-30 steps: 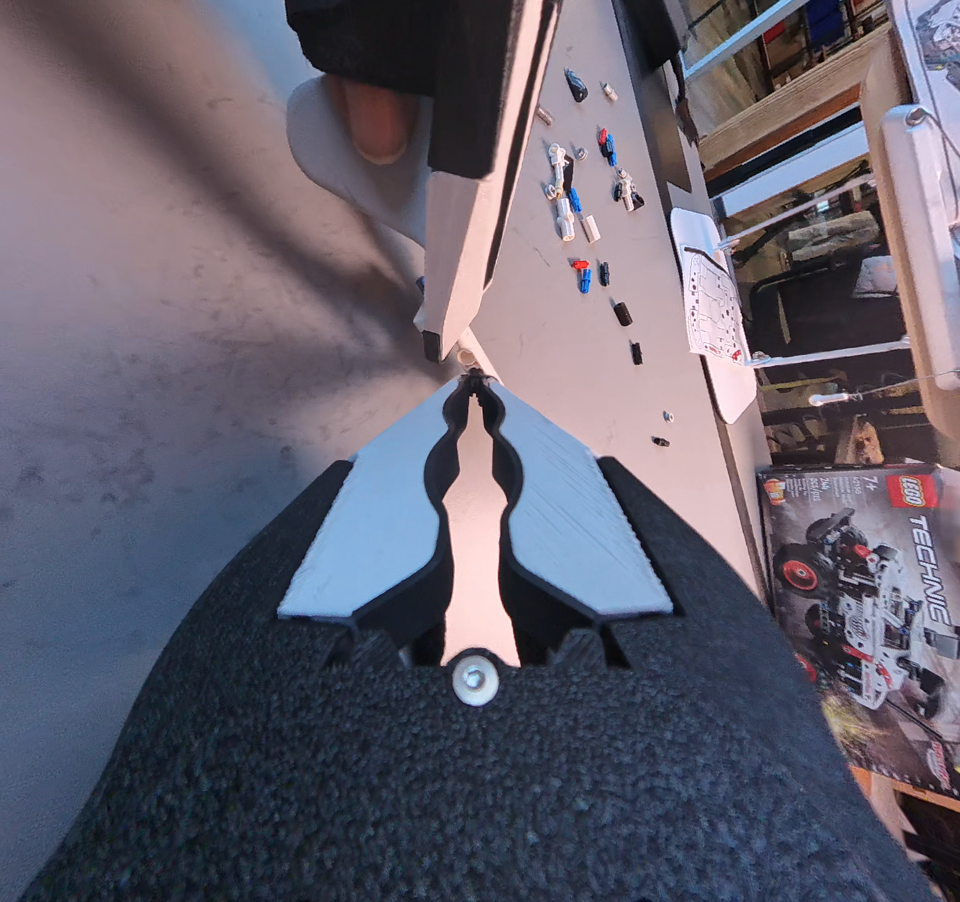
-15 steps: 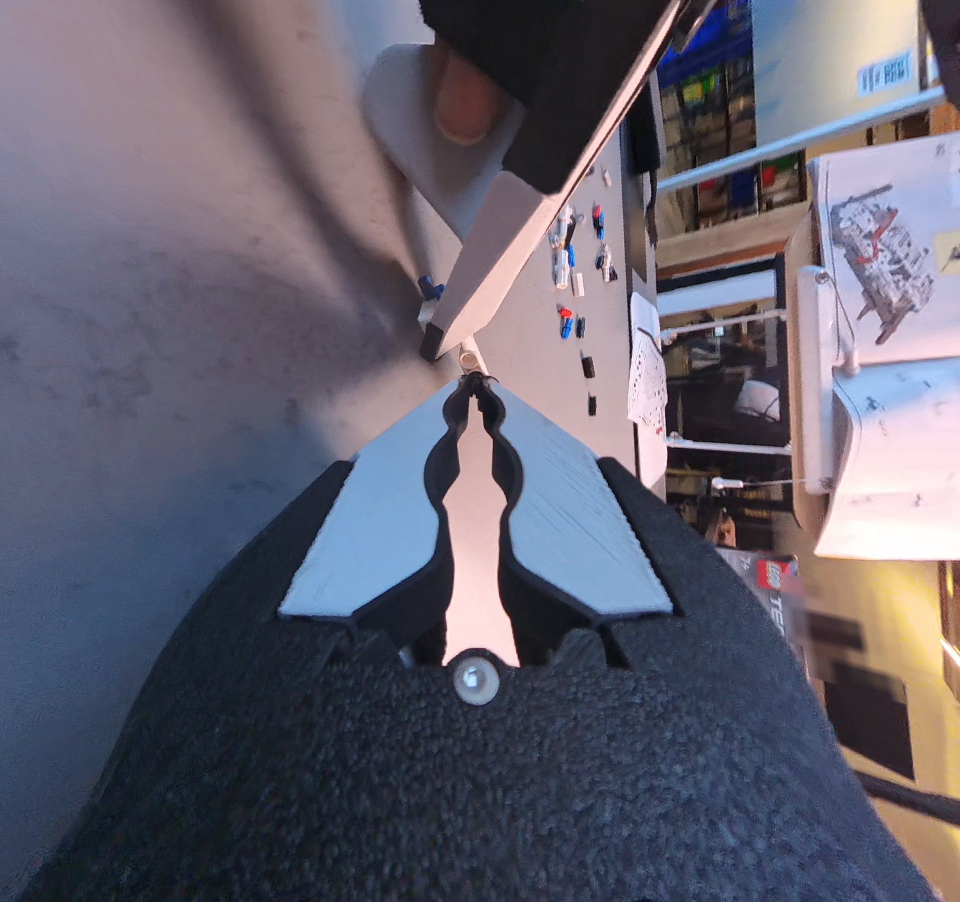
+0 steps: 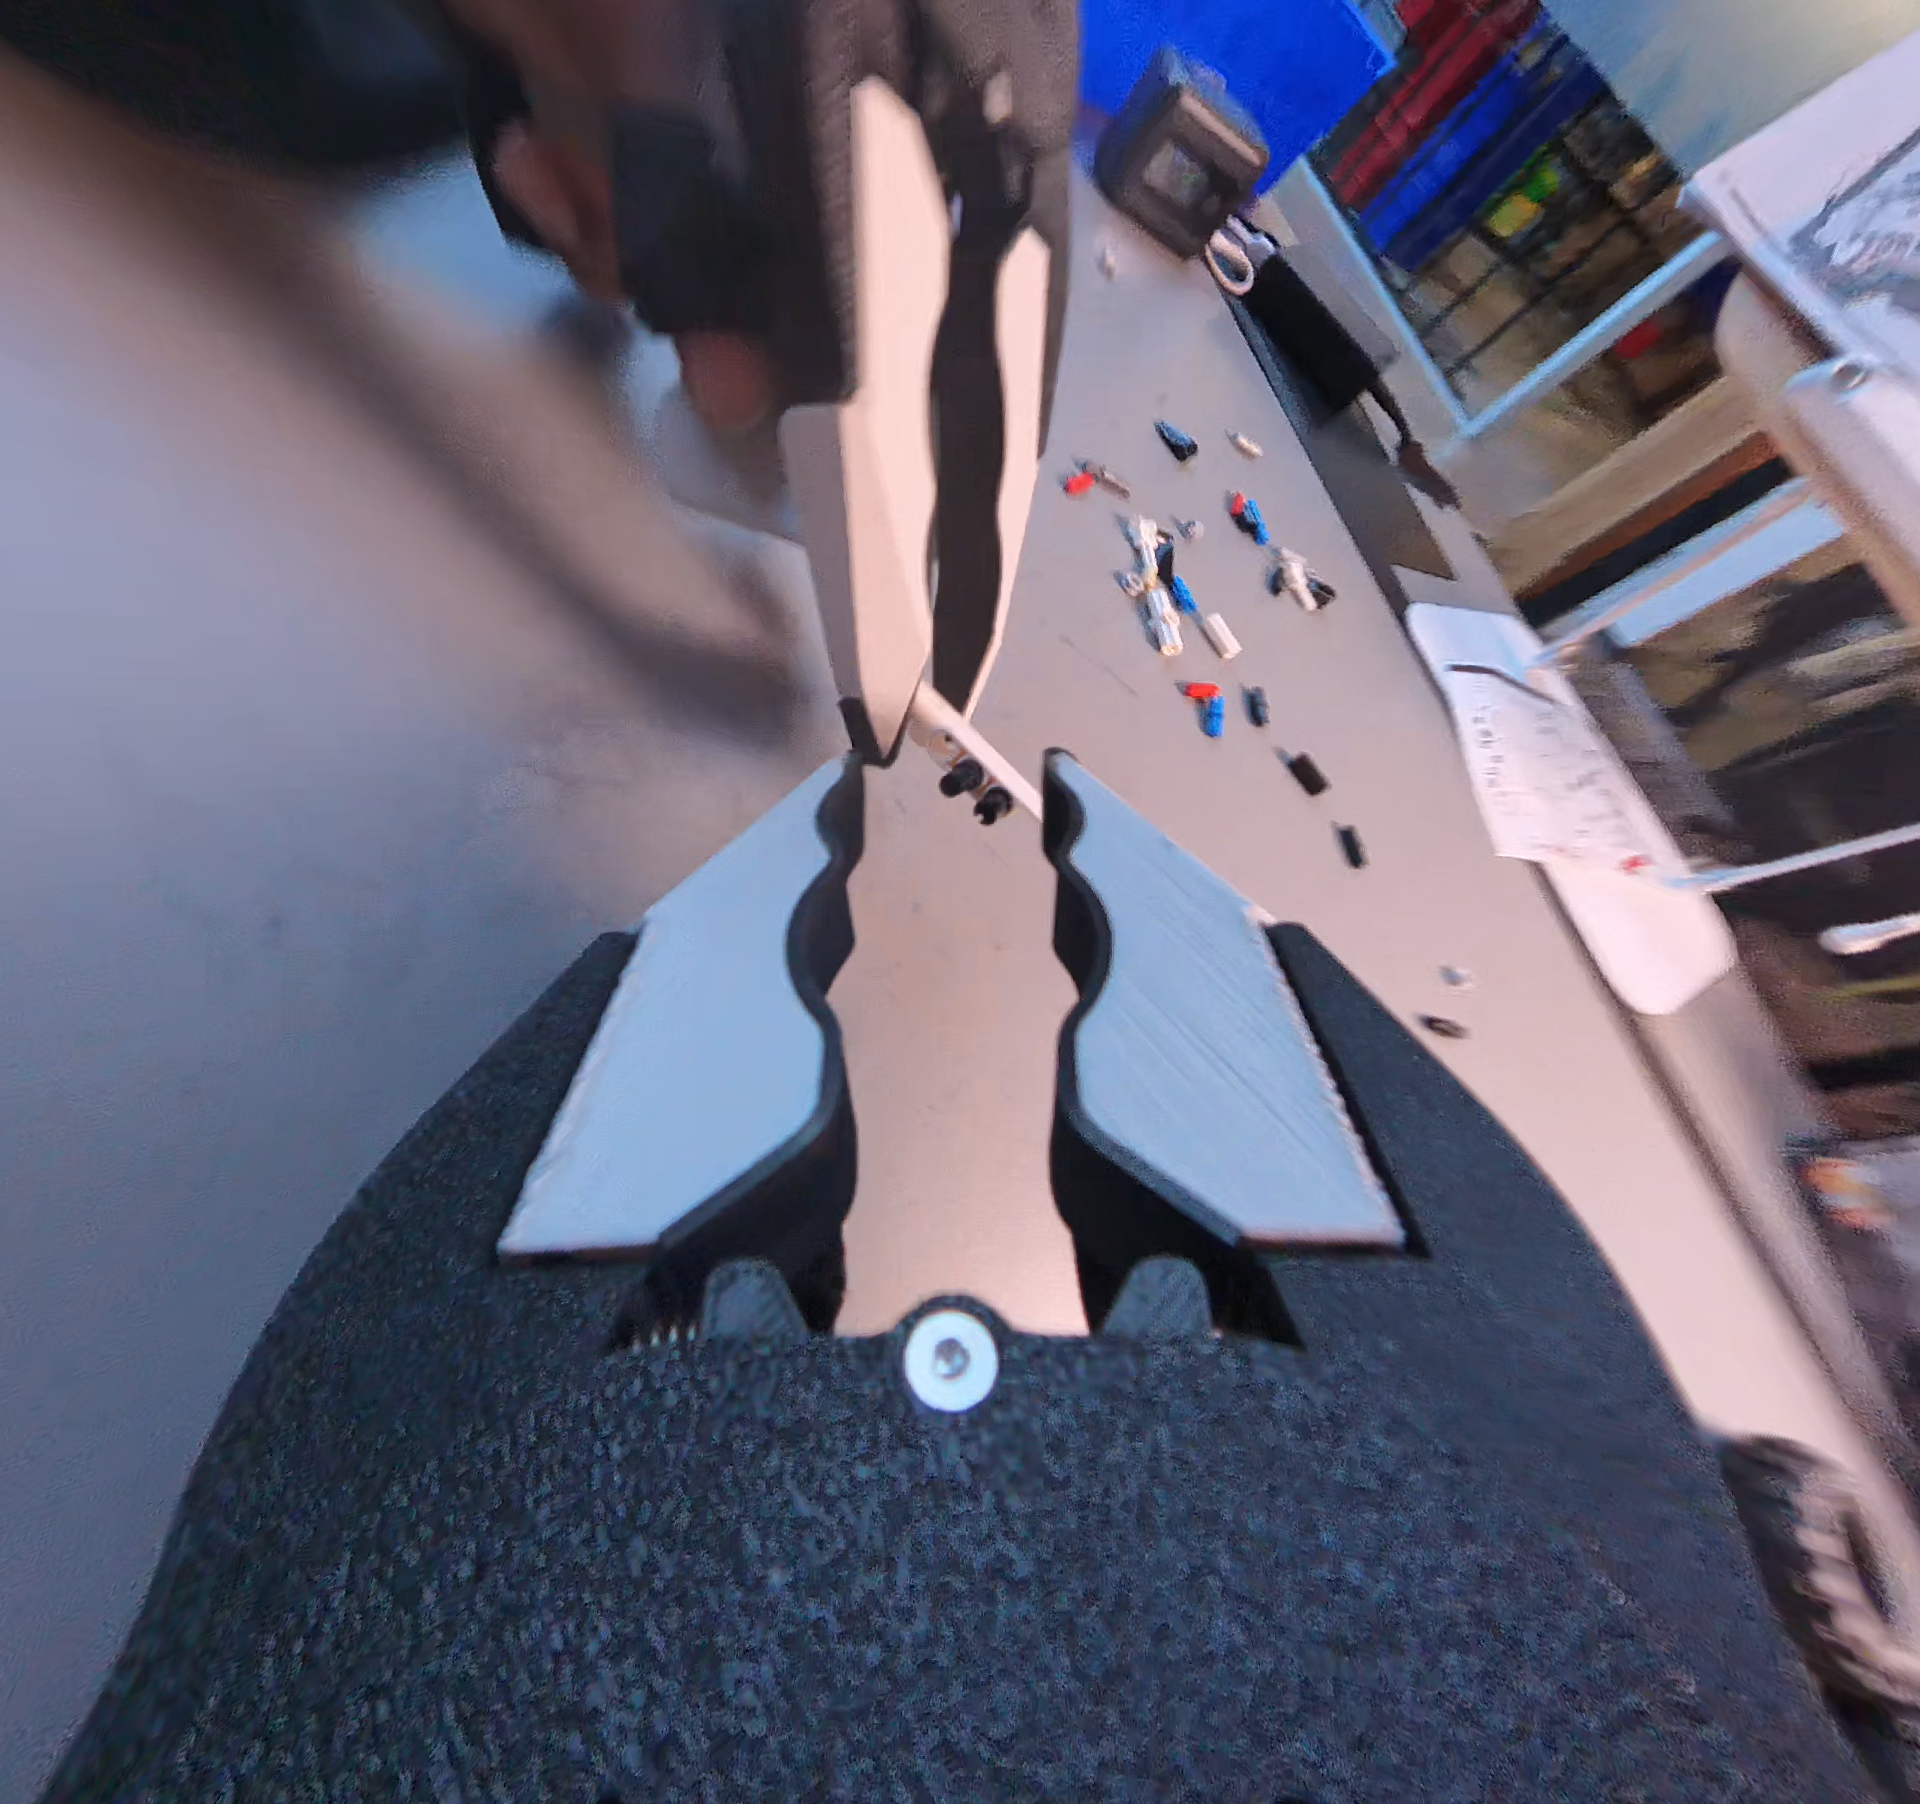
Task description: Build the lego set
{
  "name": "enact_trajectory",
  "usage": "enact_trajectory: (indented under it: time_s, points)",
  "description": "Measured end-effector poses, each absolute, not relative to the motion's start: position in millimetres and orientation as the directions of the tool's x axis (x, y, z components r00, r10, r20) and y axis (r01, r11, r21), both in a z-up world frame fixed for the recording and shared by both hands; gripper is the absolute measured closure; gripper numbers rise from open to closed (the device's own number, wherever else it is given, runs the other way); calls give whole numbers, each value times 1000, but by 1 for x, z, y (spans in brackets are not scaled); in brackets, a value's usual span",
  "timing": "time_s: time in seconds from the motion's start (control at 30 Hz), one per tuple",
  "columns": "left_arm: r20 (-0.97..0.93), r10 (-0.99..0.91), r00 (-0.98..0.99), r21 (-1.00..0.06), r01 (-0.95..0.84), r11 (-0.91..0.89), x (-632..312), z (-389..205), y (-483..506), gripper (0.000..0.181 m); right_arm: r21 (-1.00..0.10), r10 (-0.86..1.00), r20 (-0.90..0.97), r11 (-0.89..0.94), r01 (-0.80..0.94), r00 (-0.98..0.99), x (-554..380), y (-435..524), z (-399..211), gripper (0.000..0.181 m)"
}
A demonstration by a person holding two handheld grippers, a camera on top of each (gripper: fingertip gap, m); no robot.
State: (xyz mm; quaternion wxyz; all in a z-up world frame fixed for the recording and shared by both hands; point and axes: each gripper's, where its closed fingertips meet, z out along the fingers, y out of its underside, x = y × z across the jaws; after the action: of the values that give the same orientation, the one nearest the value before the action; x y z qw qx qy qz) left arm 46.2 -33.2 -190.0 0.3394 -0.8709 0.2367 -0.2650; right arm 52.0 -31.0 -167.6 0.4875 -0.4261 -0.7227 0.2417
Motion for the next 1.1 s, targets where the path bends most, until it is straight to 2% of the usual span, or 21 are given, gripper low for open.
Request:
enact_trajectory:
  time_s: [0.07,0.13,0.23,0.37,0.6,0.77,0.97,1.1]
  points:
    - [252,-651,716,-755,-276,-595,51,-184,-38,157,-861,923,345,384,333,-171,57,-33,-156,132]
    - [164,-738,655,-802,-347,-486,60,-174,-46,157,-907,955,205,268,325,-215,62,-35,-152,119]
    - [27,-820,572,-849,-420,-321,74,-162,-57,157,-924,947,71,180,337,-312,70,-48,-155,119]
    - [-62,-839,541,-852,-467,-238,82,-159,-61,157,-934,923,63,189,303,-379,73,-63,-151,146]
    - [-172,-836,522,-832,-531,-161,84,-158,-63,157,-937,917,90,211,279,-389,74,-65,-149,150]
    - [-219,-835,505,-834,-542,-109,86,-156,-65,158,-940,913,87,209,271,-399,76,-68,-146,151]
    - [-76,-827,557,-865,-449,-223,78,-160,-57,158,-935,943,63,170,312,-326,68,-59,-150,149]
    - [1,-807,590,-877,-387,-284,66,-160,-52,158,-945,940,128,213,250,-316,72,-57,-136,128]
